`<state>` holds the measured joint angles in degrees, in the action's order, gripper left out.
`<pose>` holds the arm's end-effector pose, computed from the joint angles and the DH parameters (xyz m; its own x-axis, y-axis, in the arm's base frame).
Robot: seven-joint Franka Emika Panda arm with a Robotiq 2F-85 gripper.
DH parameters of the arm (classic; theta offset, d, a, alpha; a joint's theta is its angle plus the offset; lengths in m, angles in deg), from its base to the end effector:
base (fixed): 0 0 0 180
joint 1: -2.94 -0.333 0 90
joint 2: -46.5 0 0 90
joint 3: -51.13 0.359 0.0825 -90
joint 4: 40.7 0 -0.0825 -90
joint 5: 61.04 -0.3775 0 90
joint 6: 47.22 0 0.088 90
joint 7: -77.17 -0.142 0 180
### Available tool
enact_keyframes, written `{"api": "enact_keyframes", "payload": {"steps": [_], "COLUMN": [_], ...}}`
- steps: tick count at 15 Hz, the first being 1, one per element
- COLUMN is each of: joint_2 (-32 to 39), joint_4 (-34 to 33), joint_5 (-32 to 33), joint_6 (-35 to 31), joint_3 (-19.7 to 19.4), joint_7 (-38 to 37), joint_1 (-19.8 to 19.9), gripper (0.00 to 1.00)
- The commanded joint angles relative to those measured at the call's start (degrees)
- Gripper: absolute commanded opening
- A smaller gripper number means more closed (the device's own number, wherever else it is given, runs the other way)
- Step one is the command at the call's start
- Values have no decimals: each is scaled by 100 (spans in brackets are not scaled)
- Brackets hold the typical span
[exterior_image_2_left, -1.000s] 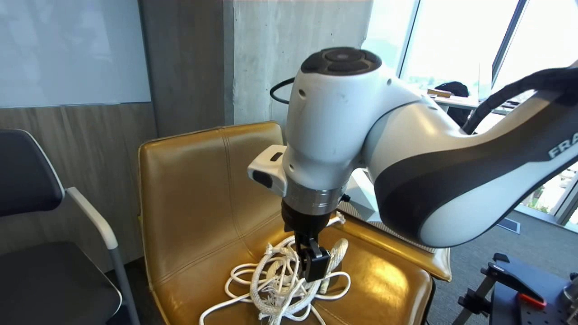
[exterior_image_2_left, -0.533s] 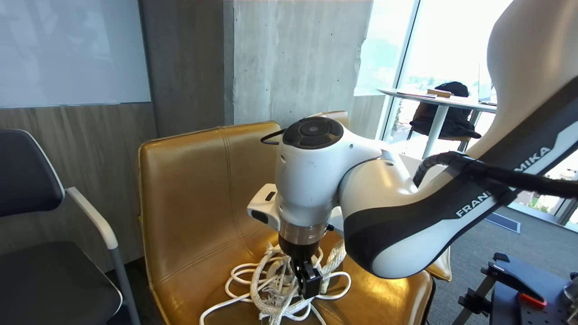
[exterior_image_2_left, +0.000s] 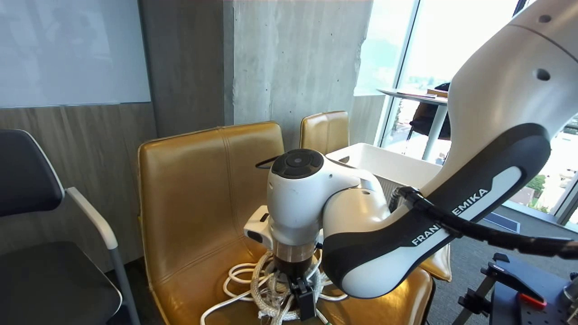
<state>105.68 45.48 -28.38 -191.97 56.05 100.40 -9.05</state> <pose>0.6943 0.1963 0.0419 0.4380 0.8877 -0.1423 0.8904 -0.4064 0.2051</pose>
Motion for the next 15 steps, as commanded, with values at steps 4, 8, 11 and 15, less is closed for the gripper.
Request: {"api": "enact_keyframes", "payload": {"steps": [4, 8, 11, 15], "joint_2": [-236, -618, -1093, -1819], "joint_4": [220, 282, 369, 533], "joint_5": [-494, -716, -860, -906], "joint_6": [293, 657, 1154, 1689], "joint_3": [81, 139, 199, 139], "joint_7": [-8, -51, -113, -147], "joint_1": [-105, -140, -155, -70], "gripper": [45, 12, 0, 3]}}
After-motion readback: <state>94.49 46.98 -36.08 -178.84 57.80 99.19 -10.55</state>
